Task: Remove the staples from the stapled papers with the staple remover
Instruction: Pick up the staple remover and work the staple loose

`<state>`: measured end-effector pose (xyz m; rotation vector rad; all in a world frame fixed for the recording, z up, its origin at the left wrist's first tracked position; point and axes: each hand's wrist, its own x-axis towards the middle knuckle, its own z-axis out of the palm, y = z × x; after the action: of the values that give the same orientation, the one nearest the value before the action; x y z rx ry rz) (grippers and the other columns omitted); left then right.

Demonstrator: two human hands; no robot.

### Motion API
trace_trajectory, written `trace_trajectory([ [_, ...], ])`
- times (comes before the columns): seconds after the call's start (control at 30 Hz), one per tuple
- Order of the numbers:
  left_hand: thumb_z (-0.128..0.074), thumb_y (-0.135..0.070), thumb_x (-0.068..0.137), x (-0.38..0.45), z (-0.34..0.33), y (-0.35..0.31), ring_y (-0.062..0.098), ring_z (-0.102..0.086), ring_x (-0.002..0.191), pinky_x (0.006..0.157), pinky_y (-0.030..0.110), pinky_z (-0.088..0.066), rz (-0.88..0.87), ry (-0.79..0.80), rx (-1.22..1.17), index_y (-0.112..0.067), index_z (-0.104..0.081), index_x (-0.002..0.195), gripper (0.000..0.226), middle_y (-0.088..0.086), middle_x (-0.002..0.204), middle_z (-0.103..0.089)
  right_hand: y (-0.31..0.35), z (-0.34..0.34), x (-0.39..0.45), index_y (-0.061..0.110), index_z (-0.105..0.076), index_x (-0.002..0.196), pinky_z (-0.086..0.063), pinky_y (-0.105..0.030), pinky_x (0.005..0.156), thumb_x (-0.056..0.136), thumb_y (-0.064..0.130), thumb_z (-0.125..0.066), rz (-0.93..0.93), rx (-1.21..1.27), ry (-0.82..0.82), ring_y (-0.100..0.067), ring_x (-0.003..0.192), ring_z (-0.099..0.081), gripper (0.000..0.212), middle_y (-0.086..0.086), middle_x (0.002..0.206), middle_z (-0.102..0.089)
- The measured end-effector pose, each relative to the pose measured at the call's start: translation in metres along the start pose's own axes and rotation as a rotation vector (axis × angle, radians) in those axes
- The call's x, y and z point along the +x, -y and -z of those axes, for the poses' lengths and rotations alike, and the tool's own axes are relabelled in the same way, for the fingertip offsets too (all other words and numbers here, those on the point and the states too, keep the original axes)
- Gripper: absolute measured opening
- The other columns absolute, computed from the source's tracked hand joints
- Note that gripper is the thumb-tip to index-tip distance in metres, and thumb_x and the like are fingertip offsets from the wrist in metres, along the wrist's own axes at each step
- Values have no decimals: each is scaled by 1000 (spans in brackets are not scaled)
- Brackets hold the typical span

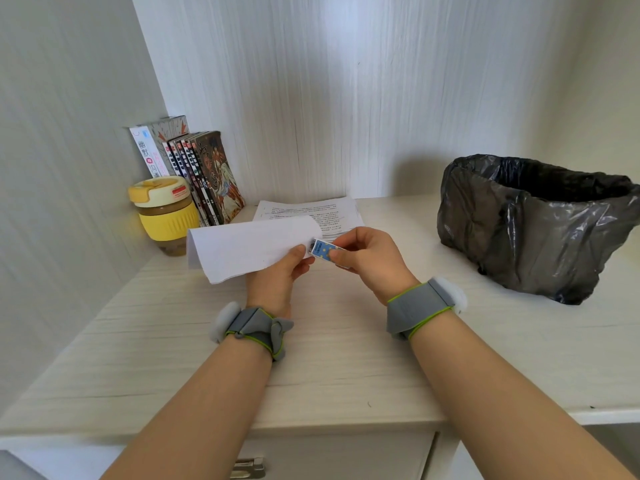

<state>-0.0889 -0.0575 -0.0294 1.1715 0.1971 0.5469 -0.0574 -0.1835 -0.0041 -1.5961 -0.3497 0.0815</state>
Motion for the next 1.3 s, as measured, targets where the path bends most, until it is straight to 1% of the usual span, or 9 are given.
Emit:
trace_trajectory([
  [0.13, -55, -2, 86, 1, 0, 1, 5, -65, 53, 52, 14, -52, 12, -20, -23, -8, -56, 107, 21, 5, 86, -64, -4, -1, 2, 17, -56, 67, -48, -28, 74, 74, -2, -70, 97, -132, -55, -15, 74, -54, 24, -4, 77, -59],
  [0.2, -55, -2, 87, 1, 0, 1, 5, -65, 53, 51, 14, -51, 7, -25, -14, -7, -56, 108, 23, 4, 86, -64, -5, -3, 1, 13, -59, 73, -45, -16, 67, 73, 0, -71, 149, -196, -71, -6, 67, -52, 18, 7, 70, -56],
  [0.27, -55, -1, 87, 1, 1, 2, 4, -65, 52, 51, 14, -51, -7, -24, 0, -8, -57, 105, 20, 3, 84, -64, -7, -5, -1, 8, -63, 81, -43, -14, 64, 72, 0, -71, 205, -256, -92, -4, 67, -52, 14, 9, 72, -55],
  [0.47, -55, -6, 88, 1, 3, 2, 1, -66, 59, 54, 12, -50, -56, -2, 92, -24, -60, 85, 19, -5, 82, -66, -4, -8, -8, -6, -64, 83, -46, -35, 78, 70, -3, -70, 433, -502, -116, -28, 88, -58, 15, -17, 93, -63],
  [0.77, -52, -6, 90, 0, 2, 3, -3, -66, 66, 57, 13, -52, -81, 62, 140, -26, -60, 82, 23, -8, 84, -65, -7, -17, -12, -1, -65, 88, -44, -38, 68, 77, 6, -65, 586, -821, -138, -31, 96, -52, 13, -14, 100, -60],
  [0.9, -51, -9, 91, 2, 4, 3, 7, -65, 76, 60, 16, -54, -58, 51, 123, -19, -57, 100, 14, -3, 93, -64, -9, -14, -10, 3, -65, 84, -37, -28, 64, 76, 12, -67, 506, -728, -227, -26, 90, -55, 12, -9, 94, -61],
  [1.0, -50, -9, 92, 3, 4, 3, 10, -65, 76, 58, 16, -54, -40, -9, 95, -17, -53, 105, 16, -1, 93, -62, -7, -4, -6, 12, -64, 78, -35, -24, 65, 73, 15, -67, 302, -635, -306, -23, 86, -57, 7, -4, 90, -64],
  [1.13, -50, -7, 91, 3, 3, 1, 6, -67, 61, 53, 16, -53, -11, -46, 42, -15, -52, 107, 18, -3, 87, -63, -6, 2, -3, 21, -65, 83, -39, -23, 69, 71, 16, -63, -13, -784, -136, -24, 91, -61, 13, -2, 98, -67],
  [1.3, -49, -5, 91, 2, 2, -1, 6, -67, 56, 51, 17, -52, 33, -22, -10, -11, -53, 111, 22, 0, 87, -63, -5, -1, -4, 14, -72, 86, -46, -26, 71, 74, 22, -63, -84, -815, -23, -26, 89, -63, 17, -6, 95, -70],
])
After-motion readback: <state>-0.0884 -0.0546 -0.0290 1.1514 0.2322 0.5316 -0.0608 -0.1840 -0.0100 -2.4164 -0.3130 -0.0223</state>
